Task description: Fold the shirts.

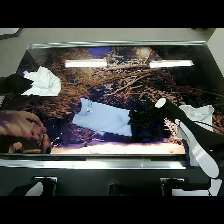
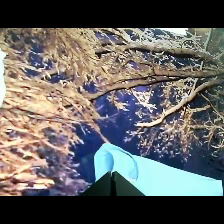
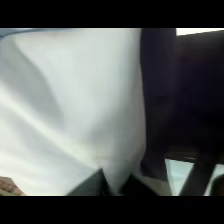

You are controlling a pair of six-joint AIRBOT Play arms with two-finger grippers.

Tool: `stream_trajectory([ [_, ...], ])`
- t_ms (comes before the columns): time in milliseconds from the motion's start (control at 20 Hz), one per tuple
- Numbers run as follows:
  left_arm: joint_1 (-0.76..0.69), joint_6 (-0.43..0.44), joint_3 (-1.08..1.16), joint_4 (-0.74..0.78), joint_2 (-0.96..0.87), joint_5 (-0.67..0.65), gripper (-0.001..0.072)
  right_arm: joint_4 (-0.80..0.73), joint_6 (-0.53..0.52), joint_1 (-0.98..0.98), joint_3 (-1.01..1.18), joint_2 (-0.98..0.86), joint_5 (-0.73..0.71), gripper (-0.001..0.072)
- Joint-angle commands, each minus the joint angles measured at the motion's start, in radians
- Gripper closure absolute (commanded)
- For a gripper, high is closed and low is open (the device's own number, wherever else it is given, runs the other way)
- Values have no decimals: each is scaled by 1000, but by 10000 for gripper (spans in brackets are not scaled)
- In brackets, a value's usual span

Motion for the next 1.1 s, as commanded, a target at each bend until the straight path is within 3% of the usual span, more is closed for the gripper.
stream_trajectory([
  [0,0,-2,-1,1,0,0,671,134,-89,-3,13,-13,-57,666],
  [100,0,-1,-1,1,0,0,671,142,-170,-60,91,27,43,667],
  [200,0,2,-1,1,0,0,671,130,-169,-153,185,89,135,670],
  [550,0,13,-1,1,-2,0,670,2,5,-634,424,312,338,670],
  [1050,0,29,-1,1,-2,0,671,30,187,-1095,446,435,441,670],
])
